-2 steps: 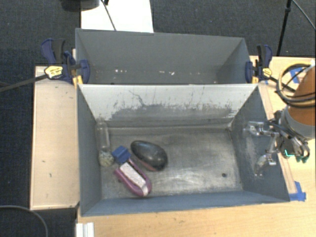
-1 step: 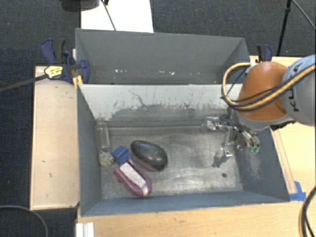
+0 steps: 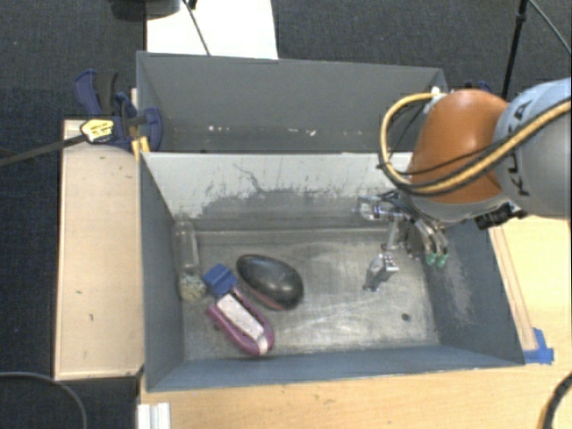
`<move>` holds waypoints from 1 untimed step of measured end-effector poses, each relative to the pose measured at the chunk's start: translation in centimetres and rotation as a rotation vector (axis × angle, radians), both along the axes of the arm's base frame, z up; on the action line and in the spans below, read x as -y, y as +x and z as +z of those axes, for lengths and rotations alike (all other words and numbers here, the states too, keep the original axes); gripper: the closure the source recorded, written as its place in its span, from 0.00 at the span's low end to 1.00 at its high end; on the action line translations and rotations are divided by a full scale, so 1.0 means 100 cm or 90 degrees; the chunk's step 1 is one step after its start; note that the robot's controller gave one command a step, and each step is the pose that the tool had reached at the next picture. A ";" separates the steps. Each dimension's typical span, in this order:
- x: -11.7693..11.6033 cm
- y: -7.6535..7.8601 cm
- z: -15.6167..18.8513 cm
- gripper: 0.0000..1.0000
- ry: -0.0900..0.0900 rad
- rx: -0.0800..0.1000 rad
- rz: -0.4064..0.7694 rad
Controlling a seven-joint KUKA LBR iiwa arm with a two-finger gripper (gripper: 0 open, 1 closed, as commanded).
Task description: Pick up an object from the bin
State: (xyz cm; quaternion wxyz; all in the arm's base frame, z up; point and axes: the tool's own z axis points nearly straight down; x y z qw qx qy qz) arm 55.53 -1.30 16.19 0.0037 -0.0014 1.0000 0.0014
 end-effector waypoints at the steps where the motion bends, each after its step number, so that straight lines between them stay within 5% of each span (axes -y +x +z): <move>1: -0.064 -0.038 -0.023 0.00 0.000 -0.006 -0.146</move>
Offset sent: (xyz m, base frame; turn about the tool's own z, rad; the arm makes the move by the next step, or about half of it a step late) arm -0.0379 0.0617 -0.0229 0.2331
